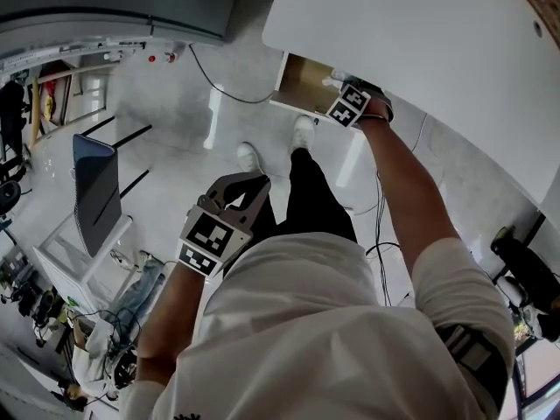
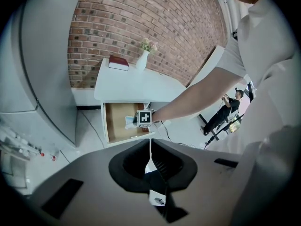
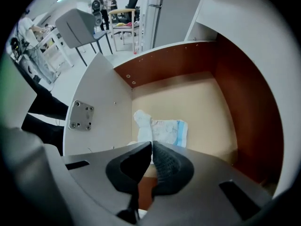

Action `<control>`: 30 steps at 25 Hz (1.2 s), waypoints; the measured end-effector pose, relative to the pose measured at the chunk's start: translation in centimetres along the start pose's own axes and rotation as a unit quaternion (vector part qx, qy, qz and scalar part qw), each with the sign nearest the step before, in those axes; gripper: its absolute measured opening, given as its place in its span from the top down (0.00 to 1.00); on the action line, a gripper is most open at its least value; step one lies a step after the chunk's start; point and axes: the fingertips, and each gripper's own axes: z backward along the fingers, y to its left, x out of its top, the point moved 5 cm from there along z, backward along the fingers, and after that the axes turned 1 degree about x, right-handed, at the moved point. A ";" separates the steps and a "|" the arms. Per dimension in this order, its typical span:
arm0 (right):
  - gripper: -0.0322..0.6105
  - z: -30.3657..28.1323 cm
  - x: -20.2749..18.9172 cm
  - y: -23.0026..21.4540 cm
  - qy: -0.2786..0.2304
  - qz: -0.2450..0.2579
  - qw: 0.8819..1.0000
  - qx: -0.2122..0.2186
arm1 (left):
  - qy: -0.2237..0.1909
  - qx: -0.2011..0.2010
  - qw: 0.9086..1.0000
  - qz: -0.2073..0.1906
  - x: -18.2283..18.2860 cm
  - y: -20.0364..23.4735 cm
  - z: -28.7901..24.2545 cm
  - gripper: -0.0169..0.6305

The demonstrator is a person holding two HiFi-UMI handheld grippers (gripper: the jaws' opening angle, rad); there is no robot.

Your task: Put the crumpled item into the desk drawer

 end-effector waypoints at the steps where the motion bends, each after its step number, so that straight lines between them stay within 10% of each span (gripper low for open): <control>1: 0.90 -0.2 0.0 0.0 0.002 0.001 1.000 0.002 | 0.000 0.000 1.000 0.001 0.0 0.1 -0.1 0.93; 30: 0.87 10.8 0.2 5.7 -0.032 -0.088 0.995 -0.018 | -0.047 -0.040 0.996 -0.065 -0.7 -1.2 6.4 0.93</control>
